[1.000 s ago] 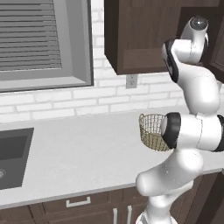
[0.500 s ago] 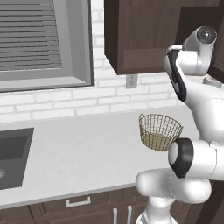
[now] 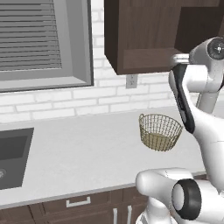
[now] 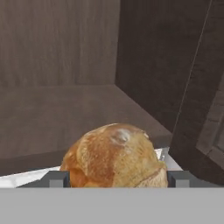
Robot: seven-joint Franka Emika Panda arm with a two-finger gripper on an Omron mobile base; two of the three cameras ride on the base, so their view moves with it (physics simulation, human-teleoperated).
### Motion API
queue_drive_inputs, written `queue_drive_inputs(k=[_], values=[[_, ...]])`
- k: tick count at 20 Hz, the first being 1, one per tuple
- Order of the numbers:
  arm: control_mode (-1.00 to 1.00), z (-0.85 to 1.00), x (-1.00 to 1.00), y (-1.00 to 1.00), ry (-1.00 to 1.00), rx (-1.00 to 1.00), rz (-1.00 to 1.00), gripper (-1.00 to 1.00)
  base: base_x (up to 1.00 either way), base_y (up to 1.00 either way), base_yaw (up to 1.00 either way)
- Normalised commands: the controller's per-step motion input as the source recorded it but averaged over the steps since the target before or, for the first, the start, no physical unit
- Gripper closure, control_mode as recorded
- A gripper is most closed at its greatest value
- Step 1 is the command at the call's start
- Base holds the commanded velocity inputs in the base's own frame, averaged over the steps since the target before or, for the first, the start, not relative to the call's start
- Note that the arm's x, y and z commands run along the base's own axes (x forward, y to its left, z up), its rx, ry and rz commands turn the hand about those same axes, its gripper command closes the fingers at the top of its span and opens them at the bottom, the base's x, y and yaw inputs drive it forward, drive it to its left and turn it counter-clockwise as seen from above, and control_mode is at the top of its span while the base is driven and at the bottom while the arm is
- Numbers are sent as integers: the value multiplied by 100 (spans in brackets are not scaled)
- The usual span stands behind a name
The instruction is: Open the cabinet, pick up the bread from the cabinet and place it in the basket. Then move the basket to the dining counter.
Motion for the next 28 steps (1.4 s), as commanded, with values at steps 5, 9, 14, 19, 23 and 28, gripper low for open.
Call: queue_drive_inputs(k=[5,9,14,19,23,28], values=[[-100,0,-100,13,15,1,1,100,0,0,0],[-100,-22,-93,16,36,8,5,100,0,0,0],[-100,-52,-55,25,34,6,3,100,0,0,0],[-100,-63,-7,21,23,4,4,100,0,0,0],[-100,-66,14,0,30,9,4,100,0,0,0],[-100,-88,29,0,16,10,7,100,0,0,0]])
